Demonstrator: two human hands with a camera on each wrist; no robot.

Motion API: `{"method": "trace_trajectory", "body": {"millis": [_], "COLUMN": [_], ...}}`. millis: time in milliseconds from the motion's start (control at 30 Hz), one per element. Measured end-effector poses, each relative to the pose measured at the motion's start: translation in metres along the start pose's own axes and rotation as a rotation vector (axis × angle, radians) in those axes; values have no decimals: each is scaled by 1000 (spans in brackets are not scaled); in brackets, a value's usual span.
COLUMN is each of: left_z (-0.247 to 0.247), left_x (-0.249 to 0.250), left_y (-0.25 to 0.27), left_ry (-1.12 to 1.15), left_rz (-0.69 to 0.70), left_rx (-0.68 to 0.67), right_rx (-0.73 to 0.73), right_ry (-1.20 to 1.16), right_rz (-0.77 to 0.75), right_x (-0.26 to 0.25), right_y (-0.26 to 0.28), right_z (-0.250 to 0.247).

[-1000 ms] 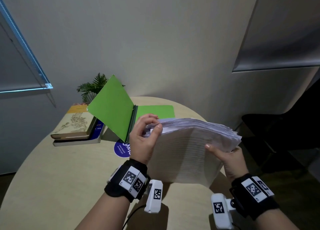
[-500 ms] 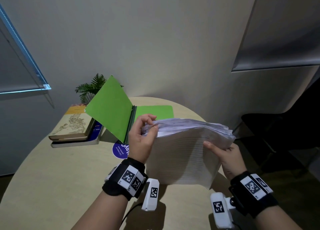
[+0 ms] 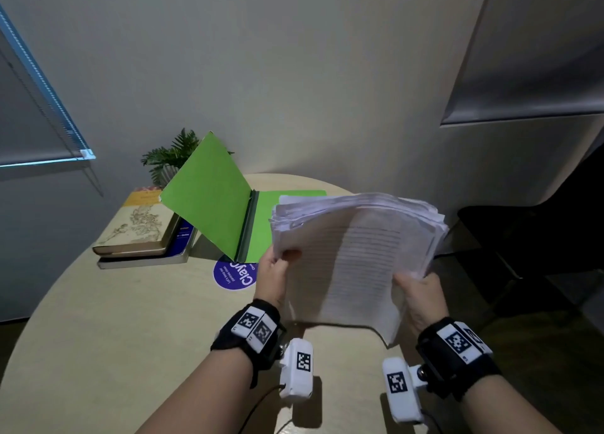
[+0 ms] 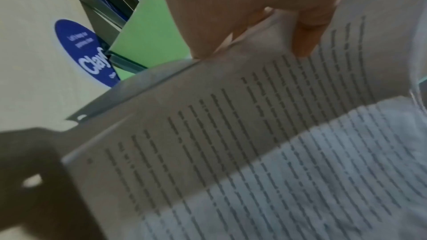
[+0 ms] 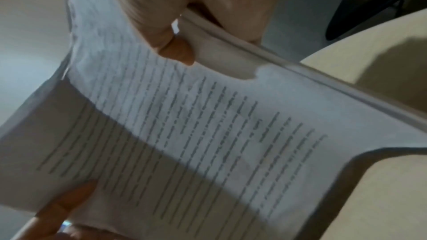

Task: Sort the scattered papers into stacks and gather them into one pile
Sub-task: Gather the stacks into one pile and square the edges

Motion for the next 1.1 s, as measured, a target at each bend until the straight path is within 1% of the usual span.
{"method": "trace_trajectory", "body": {"millis": [100, 167, 267, 367, 433, 467, 567, 667, 767, 900, 1000, 1100], "left_z": [-1, -6, -13, -14, -14, -15, -15, -14, -16, -31, -48, -56], "left_x": [13, 4, -21, -23, -26, -29, -44, -46, -39, -41, -59, -67], "left_y": [3, 8, 17, 14, 9, 8, 12, 15, 10, 7, 4, -1], "left_ry": [66, 28, -116, -145, -134, -153, -203, -259, -276, -242, -374, -425], "left_rz": [28, -5, -57, -22, -44, -71, -150, -216, -240, -267, -290, -364], "left_rx": [9, 31, 94, 142, 144, 141, 58, -7, -96, -213, -288, -309], "right_rx": [56, 53, 38, 39, 73, 67, 28, -22, -118, -234, -286, -316], "right_ry": [-119, -55, 65, 48, 33, 62, 210, 285, 194, 160, 145, 123], "right_rz": [5, 26, 106, 111, 104, 110, 160, 145, 164, 201, 222, 216], "right_x": [-10, 1, 30, 25, 25, 31, 61, 74, 59, 42, 35, 31], "right_y": [0, -2, -7, -11, -16, -18, -18, -18, -14, -15, -21, -28], "right_z": [-3, -2, 0, -1, -4, -4, 0, 4, 11, 16, 23, 37]}}
Point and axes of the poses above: each hand's wrist, its own y-axis away from the middle knuckle, its own z-axis out of the palm, x = y × z, the point moved 4 cm from there along -y, towards the middle knuckle, and after that the axes turned 13 degrees about x, right-handed, at the moved point
